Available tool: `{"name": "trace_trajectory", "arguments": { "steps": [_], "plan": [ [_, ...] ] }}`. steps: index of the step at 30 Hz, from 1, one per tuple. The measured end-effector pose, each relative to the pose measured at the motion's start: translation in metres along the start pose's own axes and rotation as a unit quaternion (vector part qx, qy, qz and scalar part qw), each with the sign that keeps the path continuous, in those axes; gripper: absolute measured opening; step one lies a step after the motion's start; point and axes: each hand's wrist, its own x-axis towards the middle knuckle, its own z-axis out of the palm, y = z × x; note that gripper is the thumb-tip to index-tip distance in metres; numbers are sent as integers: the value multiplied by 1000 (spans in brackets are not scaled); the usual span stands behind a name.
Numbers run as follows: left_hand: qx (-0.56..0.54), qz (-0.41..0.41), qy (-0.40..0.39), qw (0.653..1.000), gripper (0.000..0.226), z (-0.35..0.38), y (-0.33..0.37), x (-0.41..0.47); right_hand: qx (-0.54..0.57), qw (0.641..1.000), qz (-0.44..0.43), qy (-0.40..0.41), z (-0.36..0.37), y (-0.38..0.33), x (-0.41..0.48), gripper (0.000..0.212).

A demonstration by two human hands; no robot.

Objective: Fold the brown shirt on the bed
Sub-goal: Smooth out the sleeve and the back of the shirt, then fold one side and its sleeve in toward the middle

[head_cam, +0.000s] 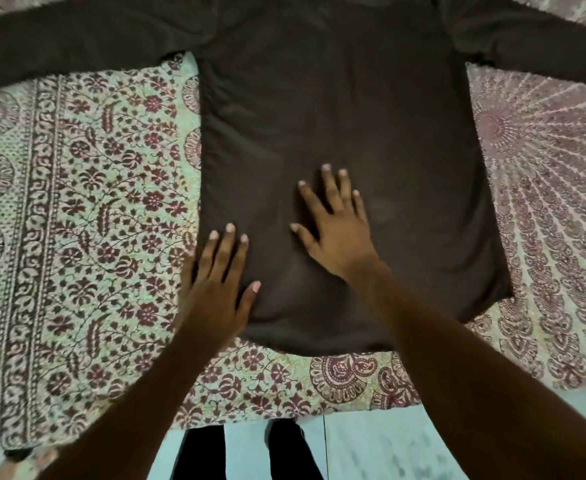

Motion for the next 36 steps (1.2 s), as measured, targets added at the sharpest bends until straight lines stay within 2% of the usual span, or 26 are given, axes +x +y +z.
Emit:
{"name": "trace_trajectory", "arguments": {
  "steps": [3, 6, 7, 8, 9, 11, 13, 14, 16, 18, 20, 22, 24, 26, 28, 30, 33, 36],
  "plan": [
    [-25, -12, -1, 1000, 76, 7, -6, -38, -29, 991, -128, -21, 12, -25, -9, 74],
    [-55, -15, 10, 998, 72, 10, -12, -67, -43, 945, -321, -38, 13, -33, -13, 67],
    [-70, -13, 17, 997, 68, 10, -14, -72, -41, 935, -351, -23, 10, -35, -3, 64],
    [-89, -14, 29, 996, 63, 8, -17, -72, -35, 939, -341, 3, 8, -38, 12, 62],
    [-108, -17, 45, 993, 57, 6, -20, -67, -24, 955, -293, 34, 6, -41, 31, 63],
    [-130, -33, 73, 988, 50, -3, -26, -46, 3, 987, -144, 67, 0, -47, 77, 70],
    [-123, -43, 71, 989, 55, -11, -41, -18, 16, 998, -37, 39, -4, -55, 116, 77],
    [-114, -46, 58, 991, 61, -15, -50, -3, 9, 999, -28, 21, -3, -60, 129, 78],
    [-93, -32, 26, 995, 69, -21, -67, 20, -25, 996, -84, -7, 2, -75, 134, 76],
    [-89, -1, -3, 996, 66, -29, -79, 32, -55, 981, -185, -30, 5, -91, 119, 73],
    [-104, 32, 0, 994, 60, -35, -90, 36, -72, 963, -258, -32, 7, -98, 106, 68],
    [-122, 59, 21, 991, 54, -39, -103, 42, -51, 972, -231, 1, 3, -98, 117, 67],
    [-131, 60, 49, 988, 51, -44, -122, 57, -12, 993, -112, 38, -2, -101, 146, 74],
    [-140, 34, 71, 987, 50, -53, -146, 84, 18, 999, -1, 50, -8, -107, 185, 83],
    [-120, -5, 81, 989, 53, -65, -178, 119, 27, 998, 46, 27, -12, -120, 225, 90],
    [-86, -58, 83, 991, 62, -76, -217, 155, 1, 999, 34, -25, -12, -141, 252, 96],
    [-61, -141, 84, 984, 73, -92, -274, 194, -60, 994, -57, -77, -4, -176, 256, 91],
    [-74, -211, 90, 970, 78, -99, -325, 210, -83, 985, -152, -15, -2, -202, 260, 83]
  ]
}}
